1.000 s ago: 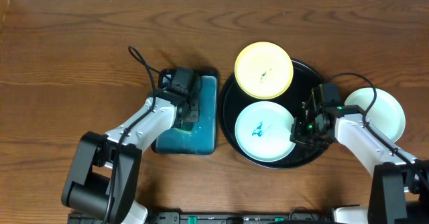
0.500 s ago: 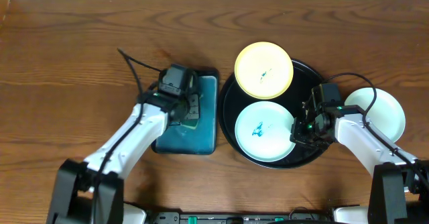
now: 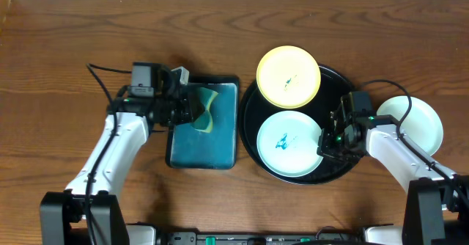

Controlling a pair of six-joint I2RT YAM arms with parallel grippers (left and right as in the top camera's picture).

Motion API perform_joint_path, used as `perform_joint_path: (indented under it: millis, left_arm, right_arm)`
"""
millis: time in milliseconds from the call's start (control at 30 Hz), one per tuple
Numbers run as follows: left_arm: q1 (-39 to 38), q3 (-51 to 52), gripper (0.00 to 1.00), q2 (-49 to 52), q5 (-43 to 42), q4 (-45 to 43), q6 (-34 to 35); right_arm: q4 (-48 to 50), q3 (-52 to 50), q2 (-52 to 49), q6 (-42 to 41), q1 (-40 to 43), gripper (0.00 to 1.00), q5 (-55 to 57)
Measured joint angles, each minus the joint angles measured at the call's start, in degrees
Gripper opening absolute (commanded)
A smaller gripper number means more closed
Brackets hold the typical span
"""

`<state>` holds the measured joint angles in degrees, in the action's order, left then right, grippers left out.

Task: Clean dirty plates on tray and stack at the side
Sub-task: 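Lift the sponge out and move it to the blue tray's left edge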

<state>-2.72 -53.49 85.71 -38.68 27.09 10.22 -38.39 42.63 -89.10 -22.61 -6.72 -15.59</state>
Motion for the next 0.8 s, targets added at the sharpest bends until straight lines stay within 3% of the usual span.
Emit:
perform_joint_path:
  millis: [233, 800]
  left_arm:
    - [1.18, 0.0, 0.07, 0.0, -6.38, 0.07, -3.69]
    - [1.18, 0.11, 0.07, -3.02, -7.28, -5.46, -4.94]
  right_arm:
    - [-0.2, 0.0, -0.02, 0.0, 0.0, 0.01, 0.0]
    - [-0.59, 0.0, 0.0, 0.0, 0.0, 0.01, -0.02]
